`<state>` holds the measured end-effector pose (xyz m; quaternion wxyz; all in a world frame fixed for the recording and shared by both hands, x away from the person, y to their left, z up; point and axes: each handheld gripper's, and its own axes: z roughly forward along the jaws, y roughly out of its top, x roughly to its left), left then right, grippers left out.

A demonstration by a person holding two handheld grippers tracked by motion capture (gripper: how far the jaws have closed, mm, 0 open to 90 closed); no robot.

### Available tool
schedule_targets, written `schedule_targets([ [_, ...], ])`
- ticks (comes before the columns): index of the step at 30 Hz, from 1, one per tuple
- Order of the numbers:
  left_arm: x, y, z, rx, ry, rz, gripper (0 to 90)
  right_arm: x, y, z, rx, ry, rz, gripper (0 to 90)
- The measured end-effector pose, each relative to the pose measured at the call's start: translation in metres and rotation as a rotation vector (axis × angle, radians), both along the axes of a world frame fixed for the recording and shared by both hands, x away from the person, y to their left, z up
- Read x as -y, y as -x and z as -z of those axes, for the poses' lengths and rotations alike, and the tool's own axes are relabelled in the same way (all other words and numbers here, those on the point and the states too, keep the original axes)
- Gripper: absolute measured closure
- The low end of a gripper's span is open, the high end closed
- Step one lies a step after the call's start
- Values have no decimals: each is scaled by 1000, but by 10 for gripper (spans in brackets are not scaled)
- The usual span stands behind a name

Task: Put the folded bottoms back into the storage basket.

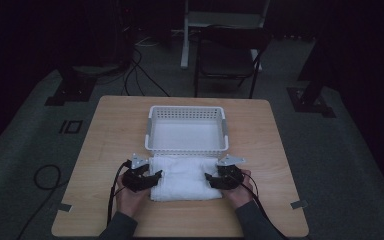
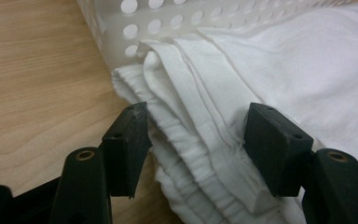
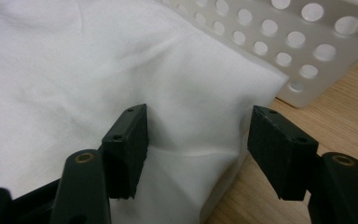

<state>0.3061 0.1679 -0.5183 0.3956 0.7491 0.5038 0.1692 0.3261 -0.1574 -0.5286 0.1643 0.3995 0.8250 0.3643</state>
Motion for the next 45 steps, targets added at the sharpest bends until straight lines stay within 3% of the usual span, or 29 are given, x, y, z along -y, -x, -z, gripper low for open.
schedule_targets([
  [2, -3, 0, -5, 18, 28, -21, 328, 2, 2, -3, 11, 3, 5, 343],
  [4, -3, 0, -10, 15, 87, -17, 269, 3, 3, -5, 14, 2, 6, 337],
  [7, 1, -1, -15, 27, 106, 1, 222, 2, 3, -5, 17, 10, 4, 333],
  [12, 13, -7, -14, 2, 118, 22, 147, 2, 4, -4, 19, 14, 9, 328],
  [17, 18, -12, 1, -17, 38, 6, 147, 2, 4, -4, 16, 12, 8, 323],
  [20, 20, -13, 12, -2, -26, 19, 149, 3, 5, -5, 24, 7, 12, 324],
  [24, 19, -15, 14, -12, -17, 14, 142, 3, 7, -8, 35, 4, 17, 326],
  [26, 20, -14, 14, -18, -17, -11, 138, 5, 8, -12, 42, -7, 14, 326],
  [31, 21, -5, 7, 38, -45, -77, 109, 9, 11, -19, 54, -49, 29, 271],
  [34, 18, -7, 11, 15, -47, -84, 38, 8, 9, -18, 36, -71, 41, 215],
  [38, 10, -18, 23, -71, 27, -64, 0, 6, 3, -12, -4, -61, 44, 170],
  [41, 7, -21, 28, -88, 61, -45, 0, 5, -6, -1, -66, -72, 52, 141],
  [44, 2, -26, 35, -135, 132, -27, 0, 4, -12, 6, -94, -74, 57, 130],
  [45, 2, -26, 35, -129, 129, -20, 0, 4, -14, 8, -110, -87, 58, 130],
])
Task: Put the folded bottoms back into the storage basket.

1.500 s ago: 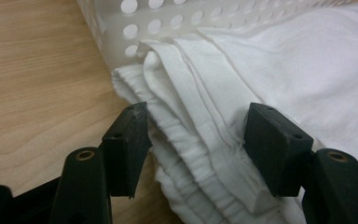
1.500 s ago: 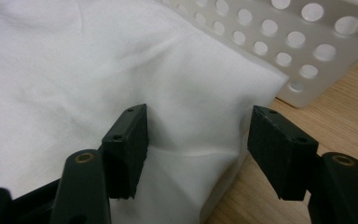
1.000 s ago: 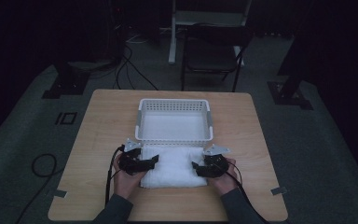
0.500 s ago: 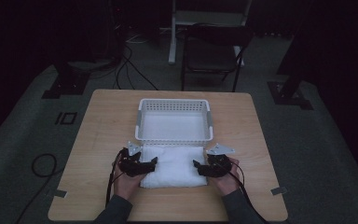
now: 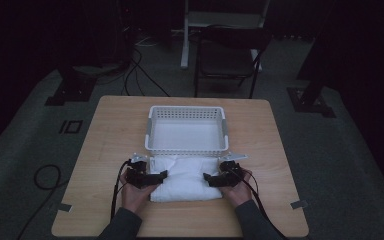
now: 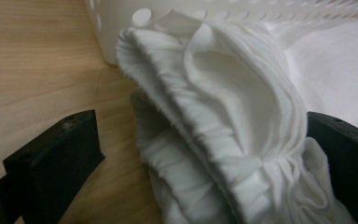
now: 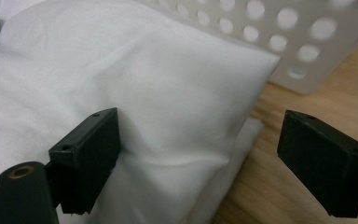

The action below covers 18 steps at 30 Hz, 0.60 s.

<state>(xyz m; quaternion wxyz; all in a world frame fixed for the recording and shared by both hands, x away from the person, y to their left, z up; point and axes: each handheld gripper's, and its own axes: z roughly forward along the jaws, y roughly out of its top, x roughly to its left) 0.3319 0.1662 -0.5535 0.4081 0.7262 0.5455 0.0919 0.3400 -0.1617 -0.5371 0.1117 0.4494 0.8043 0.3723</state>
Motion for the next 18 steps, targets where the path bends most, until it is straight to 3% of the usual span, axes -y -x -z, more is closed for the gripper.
schedule_targets([
  [5, 1, -1, -1, -5, 0, 17, 1, 4, -6, 7, -77, -63, 1, 137],
  [6, 1, -1, -1, -6, 9, 29, 45, 8, -9, 11, -107, -119, -15, 161],
  [8, 2, 0, -1, -14, 42, 60, 91, 9, -10, 11, -110, -129, -17, 167],
  [9, 2, 0, -1, -16, 43, 62, 132, 9, -10, 11, -113, -130, -22, 198],
  [10, 2, 0, -1, -18, 47, 64, 149, 9, -11, 12, -127, -163, -44, 269],
  [12, 1, 0, -2, -24, 60, 72, 195, 10, -12, 12, -142, -183, -54, 313],
  [13, 1, 0, -2, -31, 68, 77, 195, 11, -13, 13, -162, -211, -69, 358],
  [14, 2, 0, -2, -36, 74, 79, 237, 14, -17, 15, -207, -269, -83, 428],
  [15, 2, 0, -2, -42, 80, 84, 258, 14, -19, 16, -221, -289, -90, 453],
  [18, 2, 0, -2, -58, 104, 98, 338, 16, -21, 18, -255, -317, -101, 531],
])
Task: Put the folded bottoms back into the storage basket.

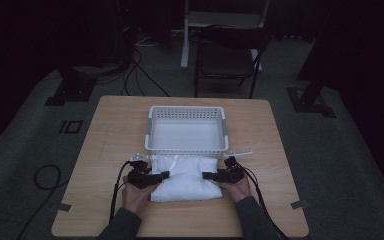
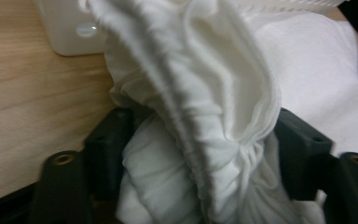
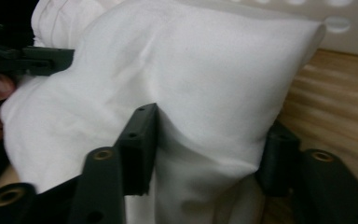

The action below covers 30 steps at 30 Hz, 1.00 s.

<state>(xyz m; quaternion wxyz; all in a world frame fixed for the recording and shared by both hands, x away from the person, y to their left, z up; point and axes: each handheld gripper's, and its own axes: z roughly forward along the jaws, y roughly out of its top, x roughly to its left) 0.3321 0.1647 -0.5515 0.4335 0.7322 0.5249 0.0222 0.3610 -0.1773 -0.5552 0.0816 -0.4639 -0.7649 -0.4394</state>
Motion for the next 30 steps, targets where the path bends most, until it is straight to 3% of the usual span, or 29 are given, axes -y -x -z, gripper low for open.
schedule_targets([
  [3, 2, 2, -3, 20, -9, 25, 406, 0, 0, 0, 5, -11, -7, 611],
  [4, 3, 4, -5, 34, -20, 34, 478, 0, 3, -2, 48, -9, -21, 670],
  [5, 4, 5, -6, 43, -28, 41, 478, 0, 3, -2, 48, -9, -21, 670],
  [6, 5, 6, -7, 49, -33, 43, 518, -1, 7, -4, 91, 10, -29, 691],
  [7, 5, 7, -8, 55, -32, 43, 518, -1, 7, -4, 91, 10, -29, 691],
  [9, 5, 11, -10, 83, -41, 51, 557, -3, 14, -8, 146, 41, -30, 702],
  [15, 7, 25, -18, 143, -48, 77, 578, -4, 29, -18, 231, 74, -43, 707],
  [26, 8, 35, -31, 193, -53, 73, 591, -4, 38, -30, 294, 86, -44, 710],
  [30, 10, 40, -37, 223, -56, 73, 592, -7, 44, -40, 352, 132, -50, 711],
])
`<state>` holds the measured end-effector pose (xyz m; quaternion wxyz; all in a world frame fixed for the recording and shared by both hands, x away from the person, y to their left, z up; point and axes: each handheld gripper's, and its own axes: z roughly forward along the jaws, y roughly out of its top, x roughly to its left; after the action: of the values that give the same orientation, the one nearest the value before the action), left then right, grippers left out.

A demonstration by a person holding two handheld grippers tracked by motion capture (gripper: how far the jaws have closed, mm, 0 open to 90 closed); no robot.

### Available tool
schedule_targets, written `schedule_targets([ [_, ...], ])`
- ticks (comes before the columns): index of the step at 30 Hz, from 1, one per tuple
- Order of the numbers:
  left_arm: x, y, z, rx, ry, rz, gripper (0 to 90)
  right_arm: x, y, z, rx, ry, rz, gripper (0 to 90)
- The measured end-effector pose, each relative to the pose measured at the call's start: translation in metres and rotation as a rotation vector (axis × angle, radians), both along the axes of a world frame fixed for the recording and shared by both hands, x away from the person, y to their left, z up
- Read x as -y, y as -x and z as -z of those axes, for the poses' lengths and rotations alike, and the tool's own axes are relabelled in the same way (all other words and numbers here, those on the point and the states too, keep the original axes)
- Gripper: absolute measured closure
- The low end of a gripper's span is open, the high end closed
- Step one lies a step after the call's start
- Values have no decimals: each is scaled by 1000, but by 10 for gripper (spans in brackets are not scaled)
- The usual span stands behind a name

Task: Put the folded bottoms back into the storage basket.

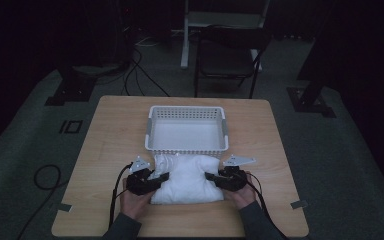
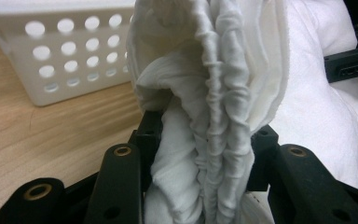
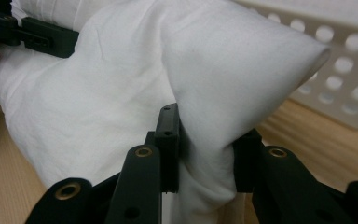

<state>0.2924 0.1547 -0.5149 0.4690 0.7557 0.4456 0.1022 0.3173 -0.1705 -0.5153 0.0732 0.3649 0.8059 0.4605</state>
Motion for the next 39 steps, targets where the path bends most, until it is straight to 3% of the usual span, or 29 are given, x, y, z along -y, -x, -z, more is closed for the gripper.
schedule_targets([
  [5, -3, 2, -6, 20, 21, 1, 595, 0, 4, -8, 31, -9, -1, 711],
  [20, -4, 10, -34, 80, 28, -12, 596, -1, 13, -34, 89, -32, 11, 710],
  [39, -4, -1, -66, 138, 41, -10, 596, -2, 8, -63, 160, -32, 37, 710],
])
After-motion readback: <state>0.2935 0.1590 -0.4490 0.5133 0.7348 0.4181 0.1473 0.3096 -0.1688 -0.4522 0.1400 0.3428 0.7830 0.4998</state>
